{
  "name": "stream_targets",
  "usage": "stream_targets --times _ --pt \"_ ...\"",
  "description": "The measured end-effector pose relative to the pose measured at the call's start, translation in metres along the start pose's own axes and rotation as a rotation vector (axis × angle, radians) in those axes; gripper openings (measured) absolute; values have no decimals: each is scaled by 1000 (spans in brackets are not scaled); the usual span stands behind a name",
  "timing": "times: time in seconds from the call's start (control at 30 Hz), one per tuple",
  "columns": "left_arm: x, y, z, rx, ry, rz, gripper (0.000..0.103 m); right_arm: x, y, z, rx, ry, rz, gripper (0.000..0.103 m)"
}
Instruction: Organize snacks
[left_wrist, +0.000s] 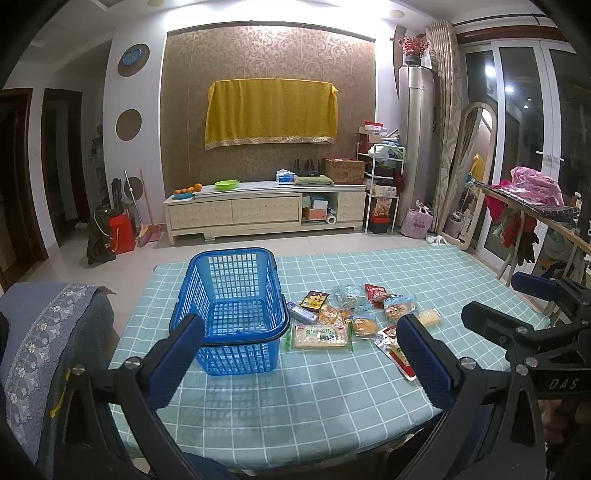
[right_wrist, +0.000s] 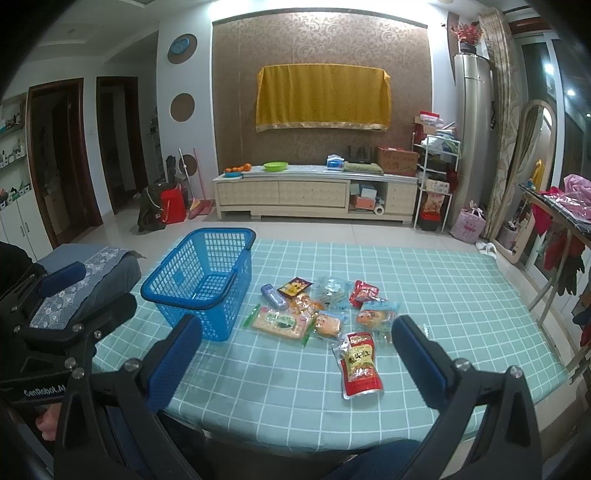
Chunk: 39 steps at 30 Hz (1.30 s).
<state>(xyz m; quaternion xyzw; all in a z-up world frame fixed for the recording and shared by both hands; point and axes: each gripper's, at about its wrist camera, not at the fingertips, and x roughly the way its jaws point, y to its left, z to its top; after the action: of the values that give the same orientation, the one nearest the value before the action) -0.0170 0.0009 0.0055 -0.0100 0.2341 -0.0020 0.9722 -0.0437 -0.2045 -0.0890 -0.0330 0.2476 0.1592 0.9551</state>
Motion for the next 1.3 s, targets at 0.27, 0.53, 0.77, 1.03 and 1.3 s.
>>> stream_targets --times 0.27,0.53,0.77,1.03,1.3 --pt "-1 0 -1 1 1 1 103 -2 1 0 -1 7 2 103" --pt "-2 1 -1 -10 7 0 103 -2 3 -1 -5 8 1 103" --pt "0 3 0 -6 7 -4 103 -1 3 1 -2 3 -8 103" --pt "11 2 10 11 23 -16 103 5 -7 6 -6 -15 -21 103" --pt "43 -14 17 37 65 -19 103 24 -27 10 -78 -78 -114 103"
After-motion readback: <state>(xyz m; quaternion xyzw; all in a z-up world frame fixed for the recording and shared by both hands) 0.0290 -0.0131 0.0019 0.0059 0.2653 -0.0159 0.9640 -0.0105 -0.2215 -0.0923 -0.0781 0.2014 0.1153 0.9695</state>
